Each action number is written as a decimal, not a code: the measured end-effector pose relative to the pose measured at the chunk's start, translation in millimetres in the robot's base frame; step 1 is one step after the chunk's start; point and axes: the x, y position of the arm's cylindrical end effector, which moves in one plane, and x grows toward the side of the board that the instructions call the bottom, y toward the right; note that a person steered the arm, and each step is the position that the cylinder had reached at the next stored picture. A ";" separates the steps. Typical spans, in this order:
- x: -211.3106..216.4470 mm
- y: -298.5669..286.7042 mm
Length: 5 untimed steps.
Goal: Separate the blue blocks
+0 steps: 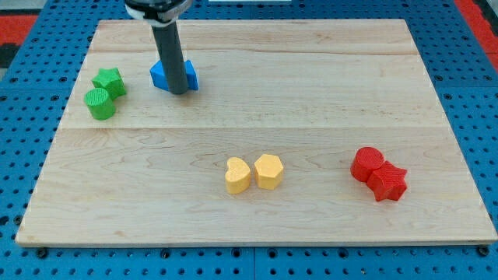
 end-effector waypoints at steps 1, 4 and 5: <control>-23.3 5.9; -97.9 3.5; -119.4 88.1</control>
